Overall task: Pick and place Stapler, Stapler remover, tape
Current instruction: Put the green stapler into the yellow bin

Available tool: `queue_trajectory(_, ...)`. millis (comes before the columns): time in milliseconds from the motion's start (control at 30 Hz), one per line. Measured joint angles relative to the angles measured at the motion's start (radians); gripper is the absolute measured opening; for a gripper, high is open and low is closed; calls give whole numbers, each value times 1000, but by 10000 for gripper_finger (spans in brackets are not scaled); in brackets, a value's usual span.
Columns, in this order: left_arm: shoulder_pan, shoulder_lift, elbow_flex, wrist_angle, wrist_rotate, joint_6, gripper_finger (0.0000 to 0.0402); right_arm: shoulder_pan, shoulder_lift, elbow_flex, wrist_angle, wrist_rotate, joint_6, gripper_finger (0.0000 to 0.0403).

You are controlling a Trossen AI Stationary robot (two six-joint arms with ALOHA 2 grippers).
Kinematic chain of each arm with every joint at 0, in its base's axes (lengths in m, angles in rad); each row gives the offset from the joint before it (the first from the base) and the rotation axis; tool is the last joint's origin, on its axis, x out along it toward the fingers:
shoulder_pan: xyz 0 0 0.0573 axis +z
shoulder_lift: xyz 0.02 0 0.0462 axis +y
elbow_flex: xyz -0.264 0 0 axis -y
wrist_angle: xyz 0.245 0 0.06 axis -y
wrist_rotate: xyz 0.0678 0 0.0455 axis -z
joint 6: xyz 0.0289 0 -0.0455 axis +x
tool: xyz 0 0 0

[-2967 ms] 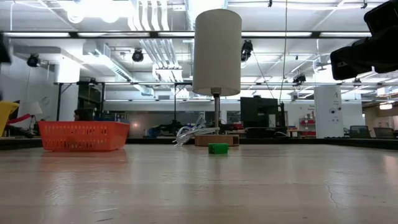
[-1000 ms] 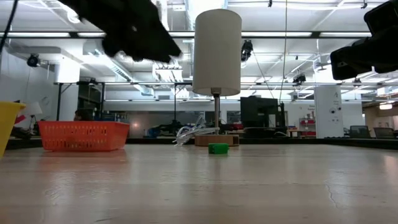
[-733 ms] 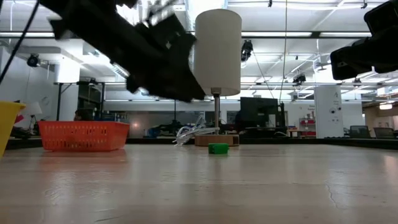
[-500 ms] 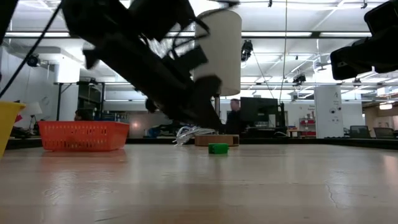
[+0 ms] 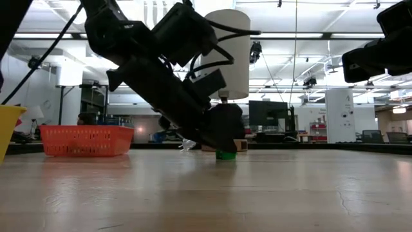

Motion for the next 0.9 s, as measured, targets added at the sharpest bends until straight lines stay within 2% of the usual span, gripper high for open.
queue_trajectory(100,7,-1,0,-2,14,7,209,0,0,0,0,0,0,8)
queue_trajectory(267,37,-1,-2,-8,113,11,209,0,0,0,0,0,0,8)
queue_trajectory(533,51,-2,-5,-7,126,10,206,0,0,0,0,0,0,8)
queue_trajectory(900,54,-2,-9,-3,133,6,138,0,0,0,0,0,0,8)
